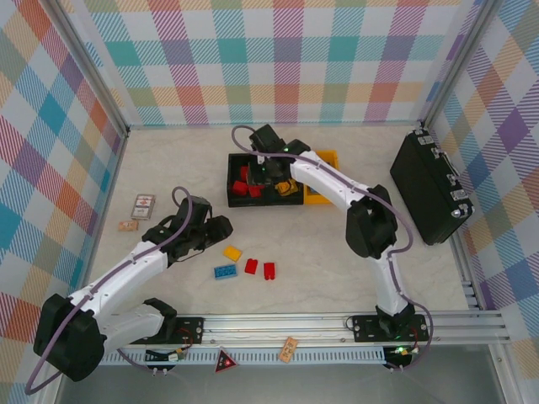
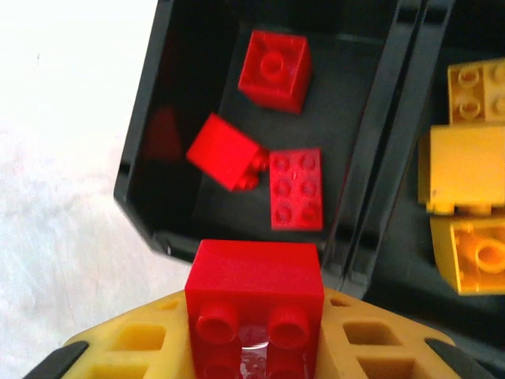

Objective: Sort the legos into containers by color
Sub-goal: Place the lego in the container.

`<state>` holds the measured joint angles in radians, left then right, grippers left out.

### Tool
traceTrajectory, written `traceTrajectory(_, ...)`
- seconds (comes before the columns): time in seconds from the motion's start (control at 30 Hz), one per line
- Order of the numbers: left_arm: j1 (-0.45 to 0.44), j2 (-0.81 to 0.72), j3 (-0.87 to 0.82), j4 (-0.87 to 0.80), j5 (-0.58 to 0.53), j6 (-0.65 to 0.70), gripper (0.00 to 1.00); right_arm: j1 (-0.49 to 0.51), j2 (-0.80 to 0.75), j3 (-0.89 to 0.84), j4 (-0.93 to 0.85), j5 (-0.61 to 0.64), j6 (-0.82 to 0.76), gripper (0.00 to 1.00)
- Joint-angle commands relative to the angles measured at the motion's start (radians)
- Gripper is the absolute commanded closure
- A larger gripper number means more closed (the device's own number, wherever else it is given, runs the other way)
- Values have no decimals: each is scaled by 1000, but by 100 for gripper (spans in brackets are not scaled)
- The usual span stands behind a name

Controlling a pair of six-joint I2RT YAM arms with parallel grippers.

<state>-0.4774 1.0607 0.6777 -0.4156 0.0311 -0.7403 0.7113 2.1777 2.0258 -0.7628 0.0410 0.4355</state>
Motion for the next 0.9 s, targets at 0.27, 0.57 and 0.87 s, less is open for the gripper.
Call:
traceTrajectory(0.27,33,87,79,46,15,21,47,-30,250,383,-142,72,-23,68)
traceTrajectory(0.57,36,89,52,57,13,15,47,-39,350,512,-173,76,-18,64)
traceTrajectory(0.87,36,100,51,65,19,11,47,-38,343,513,-168,73,-4,50)
